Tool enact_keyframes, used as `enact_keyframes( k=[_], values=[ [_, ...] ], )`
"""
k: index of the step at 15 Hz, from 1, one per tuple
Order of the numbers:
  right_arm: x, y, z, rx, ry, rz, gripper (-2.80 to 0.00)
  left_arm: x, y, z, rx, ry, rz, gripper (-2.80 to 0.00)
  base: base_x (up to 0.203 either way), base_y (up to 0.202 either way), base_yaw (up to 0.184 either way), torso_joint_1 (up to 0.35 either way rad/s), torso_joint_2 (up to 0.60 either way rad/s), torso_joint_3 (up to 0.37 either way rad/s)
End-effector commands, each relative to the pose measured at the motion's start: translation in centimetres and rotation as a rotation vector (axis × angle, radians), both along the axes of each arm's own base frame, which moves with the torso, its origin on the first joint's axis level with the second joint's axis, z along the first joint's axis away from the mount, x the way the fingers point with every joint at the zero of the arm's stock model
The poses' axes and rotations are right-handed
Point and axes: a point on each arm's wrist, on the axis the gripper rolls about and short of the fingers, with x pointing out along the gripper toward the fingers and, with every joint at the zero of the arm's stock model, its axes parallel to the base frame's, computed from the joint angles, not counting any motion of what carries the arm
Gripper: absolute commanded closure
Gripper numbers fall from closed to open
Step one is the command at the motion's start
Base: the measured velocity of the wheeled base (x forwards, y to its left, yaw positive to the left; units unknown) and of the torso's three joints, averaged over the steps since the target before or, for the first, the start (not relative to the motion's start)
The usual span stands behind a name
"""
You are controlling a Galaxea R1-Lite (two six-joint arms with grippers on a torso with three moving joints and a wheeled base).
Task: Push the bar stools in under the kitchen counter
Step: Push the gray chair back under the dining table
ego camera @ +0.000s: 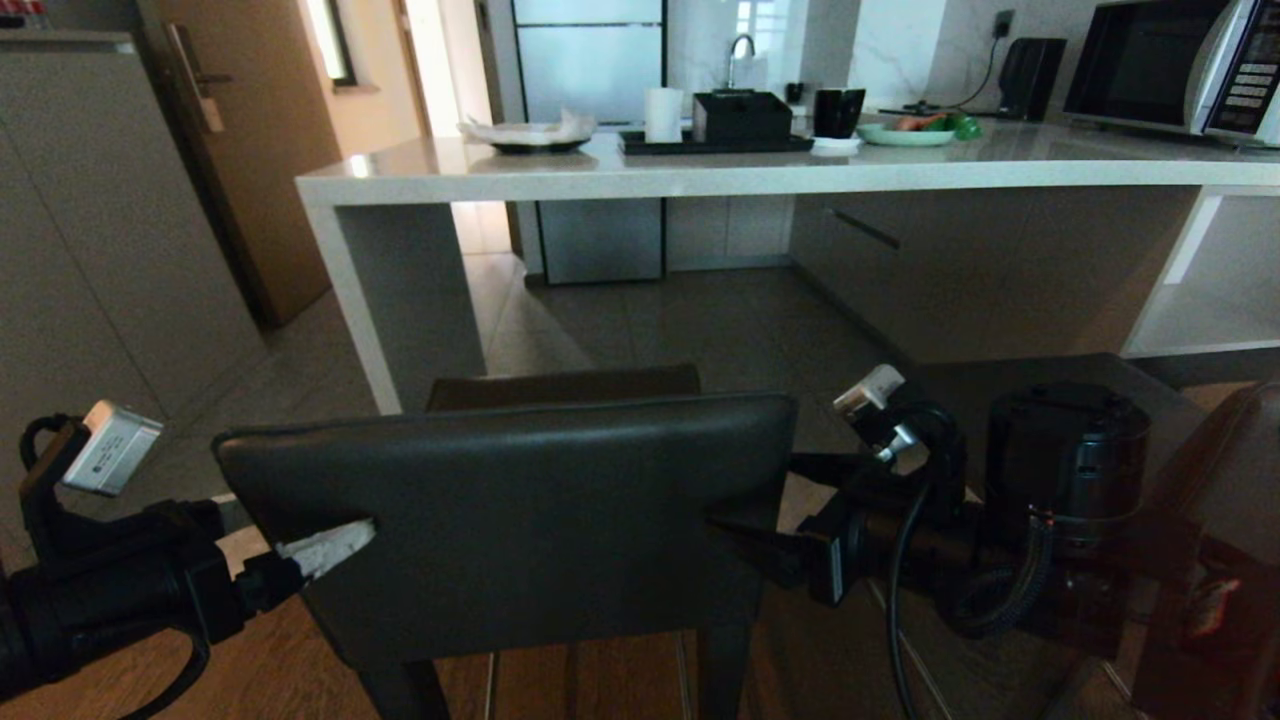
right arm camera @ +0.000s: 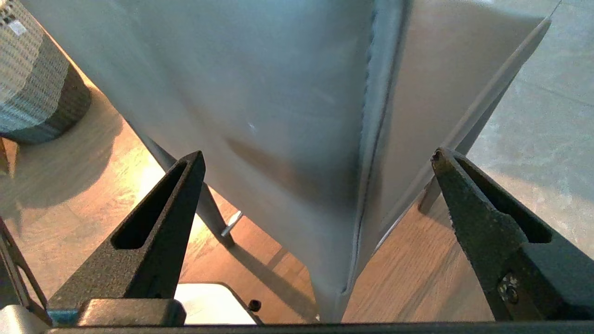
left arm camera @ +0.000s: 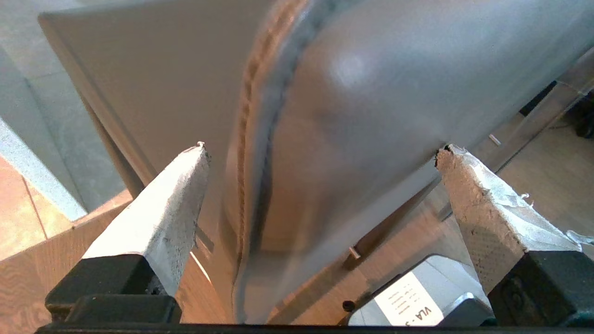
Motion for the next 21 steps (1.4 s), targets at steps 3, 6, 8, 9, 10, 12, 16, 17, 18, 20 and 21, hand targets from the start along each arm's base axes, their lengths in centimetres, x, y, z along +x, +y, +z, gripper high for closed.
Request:
enact_keyframes(
  k=[3, 6, 8, 9, 10, 12, 16, 17, 18, 20, 21],
  values=[
    [0.5, 0.4, -0.8, -0.014, 0.018, 0.001, -2.80, 0.4, -0.1, 0.3, 0.001, -0.013, -0.007, -2.80, 0.000, 0.000, 0.000, 0.000, 0.00, 0.000],
    [0.8, 0.5, -0.8, -0.013, 0.017, -0.003, -2.80, 0.4, 0.1, 0.2, -0.001, -0.006, 0.006, -2.80, 0.000, 0.000, 0.000, 0.000, 0.00, 0.000],
    [1.2, 0.8, -1.3, -0.029, 0.024, -0.028, -2.80, 0.4, 0.1, 0.1, -0.004, -0.001, 0.010, -2.80, 0.000, 0.000, 0.000, 0.000, 0.00, 0.000],
    [1.7, 1.1, -1.7, -0.038, 0.033, -0.039, -2.80, 0.3, -0.1, 0.1, -0.005, -0.002, -0.003, -2.80, 0.000, 0.000, 0.000, 0.000, 0.00, 0.000],
    [2.3, 1.4, -2.0, -0.039, 0.034, -0.048, -2.80, 0.3, -0.5, 0.1, -0.005, -0.001, -0.026, -2.80, 0.000, 0.000, 0.000, 0.000, 0.00, 0.000],
    [3.2, 1.9, -1.9, -0.027, 0.017, -0.061, -2.80, 0.4, -1.0, 0.2, -0.013, 0.006, -0.047, -2.80, 0.000, 0.000, 0.000, 0.000, 0.00, 0.000],
    [3.8, 1.8, -1.4, -0.020, -0.004, -0.099, -2.80, 0.6, -0.9, 0.7, -0.060, 0.024, -0.030, -2.80, 0.000, 0.000, 0.000, 0.000, 0.00, 0.000],
    [4.1, 1.9, -1.1, -0.012, -0.015, -0.102, -2.80, 0.6, -0.9, 0.6, -0.060, 0.026, -0.030, -2.80, 0.000, 0.000, 0.000, 0.000, 0.00, 0.000],
    [4.2, 2.0, -1.0, -0.009, -0.021, -0.103, -2.80, 0.6, -0.9, 0.5, -0.061, 0.029, -0.031, -2.80, 0.000, 0.000, 0.000, 0.000, 0.00, 0.000],
    [4.6, 2.1, -1.1, -0.014, -0.026, -0.107, -2.80, 0.7, -0.9, 0.5, -0.060, 0.032, -0.034, -2.80, 0.000, 0.000, 0.000, 0.000, 0.00, 0.000],
    [4.9, 1.9, -1.0, -0.013, -0.031, -0.117, -2.80, 0.9, -1.0, 0.4, -0.057, 0.035, -0.036, -2.80, 0.000, 0.000, 0.000, 0.000, 0.00, 0.000]
  ],
)
